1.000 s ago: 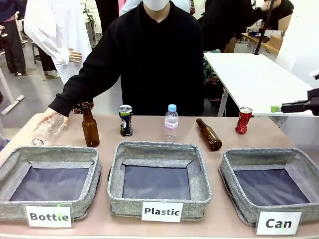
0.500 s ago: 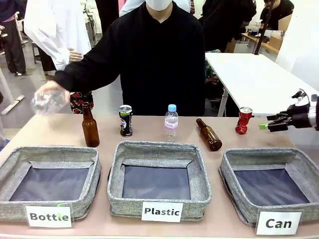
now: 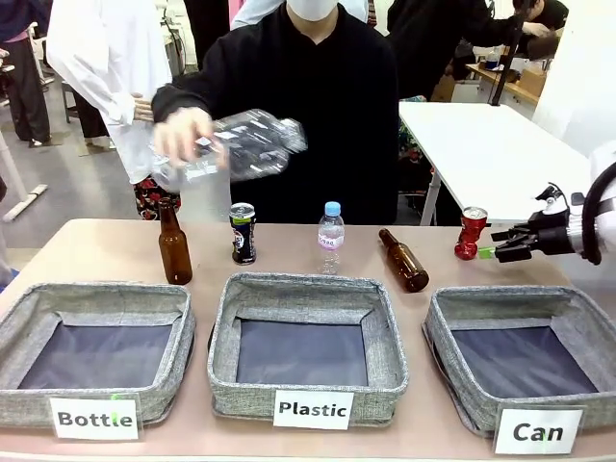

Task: Sort the can waste into the basket.
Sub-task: Pick up the can waste from the table and place it in the right Fabric basket.

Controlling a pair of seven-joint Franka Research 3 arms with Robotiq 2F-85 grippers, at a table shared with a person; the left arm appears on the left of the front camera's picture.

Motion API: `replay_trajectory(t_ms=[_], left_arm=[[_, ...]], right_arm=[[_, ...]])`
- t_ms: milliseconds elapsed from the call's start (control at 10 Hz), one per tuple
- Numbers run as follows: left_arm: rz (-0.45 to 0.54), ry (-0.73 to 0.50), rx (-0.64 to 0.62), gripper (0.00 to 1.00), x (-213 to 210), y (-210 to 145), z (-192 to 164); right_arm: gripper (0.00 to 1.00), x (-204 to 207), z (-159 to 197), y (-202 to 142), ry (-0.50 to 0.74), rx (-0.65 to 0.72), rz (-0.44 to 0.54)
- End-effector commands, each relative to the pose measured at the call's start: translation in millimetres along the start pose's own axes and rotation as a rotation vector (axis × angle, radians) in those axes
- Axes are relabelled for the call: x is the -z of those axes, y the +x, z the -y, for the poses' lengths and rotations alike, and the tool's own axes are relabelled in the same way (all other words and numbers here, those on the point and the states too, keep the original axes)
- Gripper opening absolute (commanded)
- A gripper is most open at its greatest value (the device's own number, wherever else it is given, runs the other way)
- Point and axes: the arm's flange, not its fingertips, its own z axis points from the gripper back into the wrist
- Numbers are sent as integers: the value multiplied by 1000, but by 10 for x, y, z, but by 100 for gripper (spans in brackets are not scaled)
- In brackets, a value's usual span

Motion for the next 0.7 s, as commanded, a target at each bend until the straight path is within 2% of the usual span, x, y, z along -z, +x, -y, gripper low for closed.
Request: replay_trajectory(t_ms=[0, 200, 600], left_arm=[[13, -22, 22, 100, 6, 2, 0], [13, -22, 22, 100, 6, 2, 0], [13, -22, 22, 100, 6, 2, 0]], right_arm=[[100, 84, 97, 0, -3, -18, 84], [100, 224, 96, -11, 72, 6, 100], [100, 363, 126, 89, 61, 23, 252]])
